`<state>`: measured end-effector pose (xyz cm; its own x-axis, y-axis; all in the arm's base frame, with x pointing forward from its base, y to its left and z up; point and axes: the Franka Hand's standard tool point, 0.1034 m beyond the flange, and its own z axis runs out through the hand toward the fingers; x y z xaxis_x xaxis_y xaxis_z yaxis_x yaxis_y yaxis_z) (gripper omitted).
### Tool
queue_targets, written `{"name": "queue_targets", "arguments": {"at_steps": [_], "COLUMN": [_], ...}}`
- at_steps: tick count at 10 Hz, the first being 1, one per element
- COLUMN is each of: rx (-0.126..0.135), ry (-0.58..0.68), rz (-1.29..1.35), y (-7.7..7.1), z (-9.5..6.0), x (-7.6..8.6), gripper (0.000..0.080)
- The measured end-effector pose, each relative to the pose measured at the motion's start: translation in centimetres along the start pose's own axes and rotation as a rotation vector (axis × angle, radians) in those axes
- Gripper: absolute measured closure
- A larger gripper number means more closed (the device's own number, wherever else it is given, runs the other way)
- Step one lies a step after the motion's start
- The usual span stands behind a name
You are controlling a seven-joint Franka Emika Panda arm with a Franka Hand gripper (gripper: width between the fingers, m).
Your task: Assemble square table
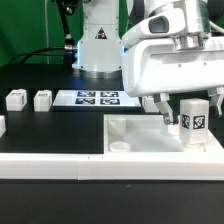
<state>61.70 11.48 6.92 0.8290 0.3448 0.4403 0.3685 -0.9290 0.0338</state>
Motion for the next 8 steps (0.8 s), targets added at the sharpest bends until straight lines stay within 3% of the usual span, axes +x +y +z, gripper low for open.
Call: {"name": "queue_targets", "arguments": {"at_steps": [1,3,6,8], "rx": [0.003,0.022,0.047,0.091], "ry": [-0.010,-0.125,-0.232,-0.410], "rz": [0.011,0.092,0.131,0.147], "y": [0.0,0.0,-0.9,-1.7], "z": [0.0,-1.5,-1.4,-1.7], "x": [-0.1,0.2,-0.2,-0.4], "gripper": [0.0150,0.0150,0.0150,0.0150]}}
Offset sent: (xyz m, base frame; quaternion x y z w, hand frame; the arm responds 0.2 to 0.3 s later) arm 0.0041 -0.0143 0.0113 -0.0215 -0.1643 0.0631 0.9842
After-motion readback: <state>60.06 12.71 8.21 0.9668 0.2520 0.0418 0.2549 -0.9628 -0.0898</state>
